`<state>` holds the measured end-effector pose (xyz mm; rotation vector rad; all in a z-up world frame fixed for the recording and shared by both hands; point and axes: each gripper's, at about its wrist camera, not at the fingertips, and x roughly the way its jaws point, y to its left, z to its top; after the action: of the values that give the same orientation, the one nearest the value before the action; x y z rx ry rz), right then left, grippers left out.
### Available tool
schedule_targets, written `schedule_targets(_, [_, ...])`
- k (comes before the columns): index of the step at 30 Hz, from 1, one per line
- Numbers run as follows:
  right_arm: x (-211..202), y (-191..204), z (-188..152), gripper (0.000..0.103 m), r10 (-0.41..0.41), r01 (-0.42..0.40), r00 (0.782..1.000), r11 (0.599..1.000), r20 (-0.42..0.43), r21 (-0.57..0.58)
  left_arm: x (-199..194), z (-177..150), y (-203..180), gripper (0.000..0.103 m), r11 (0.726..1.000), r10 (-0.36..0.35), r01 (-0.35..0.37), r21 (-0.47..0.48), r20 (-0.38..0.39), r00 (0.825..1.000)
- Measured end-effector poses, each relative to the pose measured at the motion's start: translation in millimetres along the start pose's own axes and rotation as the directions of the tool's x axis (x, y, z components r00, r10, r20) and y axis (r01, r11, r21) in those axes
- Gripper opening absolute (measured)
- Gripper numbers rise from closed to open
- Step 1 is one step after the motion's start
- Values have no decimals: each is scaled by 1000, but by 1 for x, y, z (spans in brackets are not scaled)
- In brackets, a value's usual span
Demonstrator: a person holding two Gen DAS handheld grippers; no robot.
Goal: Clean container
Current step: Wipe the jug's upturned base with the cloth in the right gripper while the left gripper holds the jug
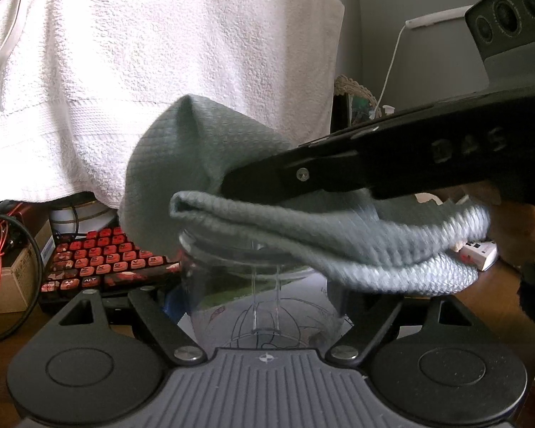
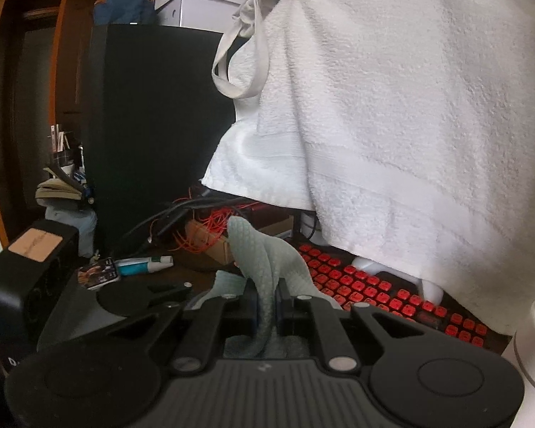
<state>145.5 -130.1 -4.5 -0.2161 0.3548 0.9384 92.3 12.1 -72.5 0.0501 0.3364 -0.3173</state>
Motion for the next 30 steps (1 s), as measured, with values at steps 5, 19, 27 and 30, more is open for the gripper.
schedule_targets(5, [-2,1,2,9,109,-109,994,993,-10,51,1,1,1,83,1000,-3,3,-3,-2,1000])
schedule_targets(19, [-3,4,2,8,86,-86,996,996,-12,-6,0,0,6,83,1000,-5,5,-3,-3,1000])
schedule_targets(27, [-1,2,1,9,-17,17,1000,1000,0,5,-2,-2,3,83,1000,0,0,-1,-1,1000])
schedule_targets(30, [-2,1,1,9,57,-57,998,996,1,63,0,-1,1,83,1000,0,0,-1,-2,1000])
